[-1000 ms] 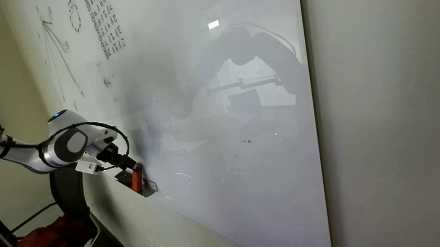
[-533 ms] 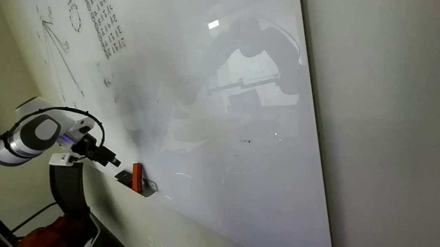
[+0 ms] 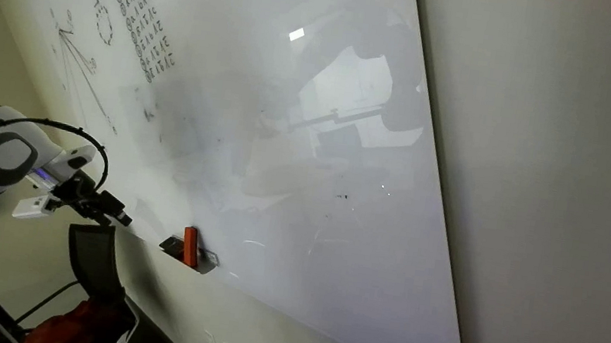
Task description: Erase the scribbles on the whiteboard with the duster
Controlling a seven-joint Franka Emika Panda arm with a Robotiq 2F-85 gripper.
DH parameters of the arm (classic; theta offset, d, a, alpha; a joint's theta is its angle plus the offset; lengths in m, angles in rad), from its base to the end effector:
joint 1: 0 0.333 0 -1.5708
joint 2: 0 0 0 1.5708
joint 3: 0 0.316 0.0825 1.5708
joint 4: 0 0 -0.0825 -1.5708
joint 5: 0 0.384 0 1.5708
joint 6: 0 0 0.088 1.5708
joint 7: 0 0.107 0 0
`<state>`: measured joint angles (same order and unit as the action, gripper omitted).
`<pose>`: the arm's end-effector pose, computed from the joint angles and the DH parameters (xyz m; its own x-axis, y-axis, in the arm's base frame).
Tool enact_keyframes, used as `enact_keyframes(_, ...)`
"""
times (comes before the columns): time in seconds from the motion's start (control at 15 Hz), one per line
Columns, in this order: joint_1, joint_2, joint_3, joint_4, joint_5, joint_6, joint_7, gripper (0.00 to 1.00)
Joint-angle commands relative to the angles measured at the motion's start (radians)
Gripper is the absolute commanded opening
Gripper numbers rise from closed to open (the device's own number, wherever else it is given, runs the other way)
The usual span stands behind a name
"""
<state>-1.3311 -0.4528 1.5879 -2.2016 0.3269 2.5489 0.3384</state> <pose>0.5340 0.1737 0.4070 0.8830 -0.2043 0.4226 -0.2455 -0.9684 0.0447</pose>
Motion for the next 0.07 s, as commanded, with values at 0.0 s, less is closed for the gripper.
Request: enact_keyframes(0.0,0.237,0.071,-0.23,-0.039,-0.065,-0.075,0.013,1.0)
